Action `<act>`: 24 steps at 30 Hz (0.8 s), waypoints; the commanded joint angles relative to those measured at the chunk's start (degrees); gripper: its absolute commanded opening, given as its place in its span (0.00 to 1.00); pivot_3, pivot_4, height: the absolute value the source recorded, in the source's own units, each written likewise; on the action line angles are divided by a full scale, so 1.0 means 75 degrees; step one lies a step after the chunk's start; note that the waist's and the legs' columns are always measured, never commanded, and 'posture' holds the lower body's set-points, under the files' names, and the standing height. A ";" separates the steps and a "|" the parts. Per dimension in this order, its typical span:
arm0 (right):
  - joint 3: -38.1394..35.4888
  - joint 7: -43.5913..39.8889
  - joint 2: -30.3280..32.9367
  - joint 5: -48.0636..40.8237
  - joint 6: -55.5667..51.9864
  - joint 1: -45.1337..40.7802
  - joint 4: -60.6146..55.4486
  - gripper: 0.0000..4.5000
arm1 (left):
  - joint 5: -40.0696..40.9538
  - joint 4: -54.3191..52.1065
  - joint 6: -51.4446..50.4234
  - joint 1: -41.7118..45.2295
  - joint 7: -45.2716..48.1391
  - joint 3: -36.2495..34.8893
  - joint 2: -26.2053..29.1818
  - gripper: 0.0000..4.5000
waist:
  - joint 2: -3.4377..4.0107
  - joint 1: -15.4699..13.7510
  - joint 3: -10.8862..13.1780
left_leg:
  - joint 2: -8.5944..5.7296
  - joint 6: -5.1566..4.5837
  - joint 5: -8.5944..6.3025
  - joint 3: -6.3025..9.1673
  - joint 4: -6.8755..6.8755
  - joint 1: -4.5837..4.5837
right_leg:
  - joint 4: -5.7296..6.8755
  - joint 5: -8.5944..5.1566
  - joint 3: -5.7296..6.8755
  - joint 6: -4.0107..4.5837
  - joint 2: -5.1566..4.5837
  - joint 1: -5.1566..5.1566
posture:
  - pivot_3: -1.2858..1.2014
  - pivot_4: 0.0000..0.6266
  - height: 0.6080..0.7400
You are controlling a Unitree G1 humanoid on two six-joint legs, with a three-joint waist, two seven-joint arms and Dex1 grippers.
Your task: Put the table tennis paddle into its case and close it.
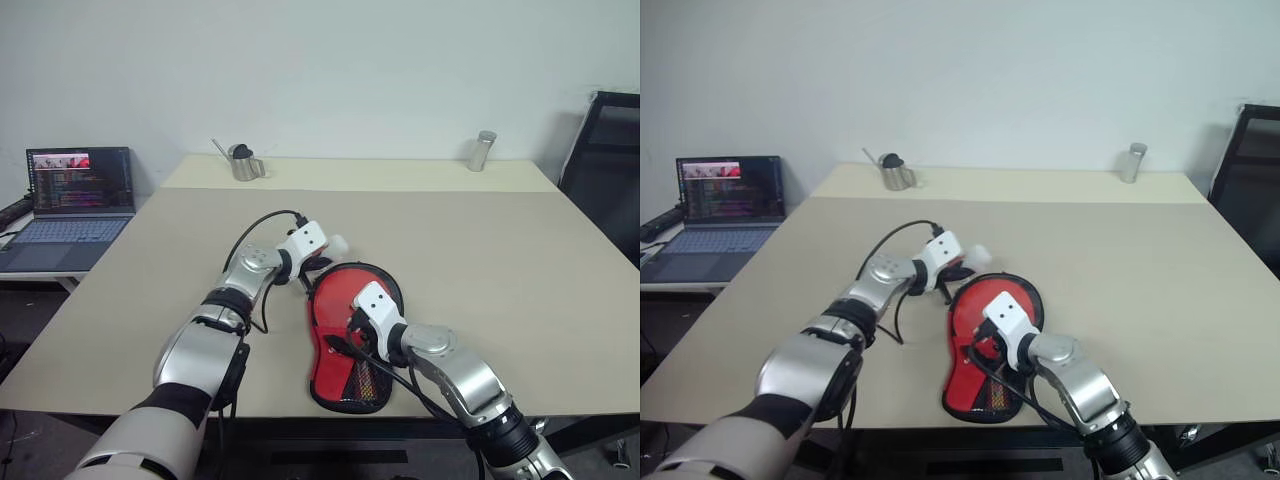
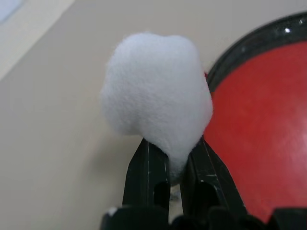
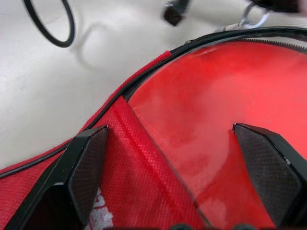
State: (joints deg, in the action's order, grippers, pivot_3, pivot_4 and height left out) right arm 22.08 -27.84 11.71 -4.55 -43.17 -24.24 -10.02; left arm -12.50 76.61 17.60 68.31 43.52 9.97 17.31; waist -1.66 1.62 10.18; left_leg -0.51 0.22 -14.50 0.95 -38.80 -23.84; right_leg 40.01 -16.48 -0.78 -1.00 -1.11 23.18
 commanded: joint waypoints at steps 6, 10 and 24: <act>0.0233 0.0263 0.0027 0.0037 -0.0805 0.0680 -0.0339 1.00 | -0.0684 0.0103 0.0438 0.0497 -0.0500 0.0232 -0.0291 0.01 | -0.0003 0.0000 -0.0001 | 0.0000 0.0000 0.0000 0.0002 0.0000 0.0000 | 0.0001 0.0000 0.0001 0.0000 0.0001 0.0000 | 0.52 0.24 1.00; 0.0260 0.0392 0.0014 0.0012 -0.0981 0.0889 -0.0620 1.00 | -0.1152 0.0166 0.0526 0.0576 -0.0898 0.0469 -0.0358 0.01 | -0.0011 -0.0003 -0.0007 | -0.0001 0.0000 0.0000 0.0002 0.0000 0.0000 | 0.0000 0.0000 0.0000 0.0000 0.0000 -0.0001 | 0.52 0.24 1.00; 0.0589 0.0878 -0.0189 -0.0061 -0.1484 0.1474 -0.1350 1.00 | -0.2457 0.0317 0.0757 0.1004 -0.2093 0.1305 -0.0644 0.01 | -0.0022 -0.0001 -0.0013 | -0.0002 0.0000 0.0000 0.0004 0.0001 0.0000 | 0.0000 -0.0001 0.0002 -0.0001 0.0001 -0.0001 | 0.52 0.24 1.00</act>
State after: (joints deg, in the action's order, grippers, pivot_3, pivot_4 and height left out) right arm 23.88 -21.02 10.26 -4.48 -50.59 -15.63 -22.17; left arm -29.85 79.80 21.72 73.16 29.32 18.94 12.87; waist -1.82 1.61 10.08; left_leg -0.52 0.22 -14.50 0.98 -38.80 -23.84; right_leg 40.01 -16.48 -0.76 -1.01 -1.11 23.17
